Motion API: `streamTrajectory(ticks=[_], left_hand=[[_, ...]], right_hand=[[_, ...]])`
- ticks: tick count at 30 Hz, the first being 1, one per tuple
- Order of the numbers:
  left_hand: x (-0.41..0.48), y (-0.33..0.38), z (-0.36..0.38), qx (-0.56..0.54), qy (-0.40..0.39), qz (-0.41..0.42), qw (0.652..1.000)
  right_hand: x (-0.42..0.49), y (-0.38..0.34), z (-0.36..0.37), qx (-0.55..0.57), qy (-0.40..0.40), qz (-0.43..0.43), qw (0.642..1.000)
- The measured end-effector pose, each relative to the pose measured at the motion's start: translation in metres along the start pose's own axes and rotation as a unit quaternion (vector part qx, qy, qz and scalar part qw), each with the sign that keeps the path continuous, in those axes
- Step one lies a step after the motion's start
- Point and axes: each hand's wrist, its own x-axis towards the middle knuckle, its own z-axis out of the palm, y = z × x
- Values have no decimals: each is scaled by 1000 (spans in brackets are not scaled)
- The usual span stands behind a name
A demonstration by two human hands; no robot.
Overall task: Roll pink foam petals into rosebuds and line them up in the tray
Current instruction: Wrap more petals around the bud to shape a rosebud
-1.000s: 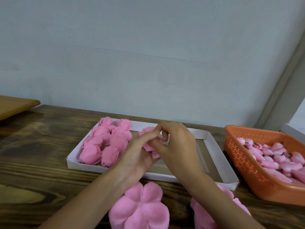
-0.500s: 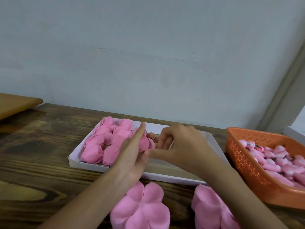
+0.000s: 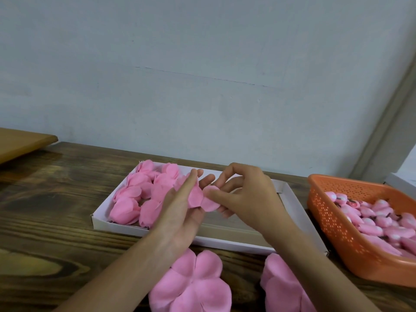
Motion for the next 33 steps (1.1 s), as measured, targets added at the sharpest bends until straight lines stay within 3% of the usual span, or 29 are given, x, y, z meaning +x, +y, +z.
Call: streamTrajectory(ticks=[5,17,26,33], left_hand=[[1,-2,-1,64,-1,66,996],[-2,-9,-2,122,76,123,982],[-6,-1,3,94,-50,91,990],[-3,-1,-2,72,-92,72,991]], right_hand=[[-3,-1,8,95,-15,-3,995],[-4,6,27,102,-29,-40,994],[-5,6,26,249,13,13,968],[-2,-2,8,306,-55,64,948]])
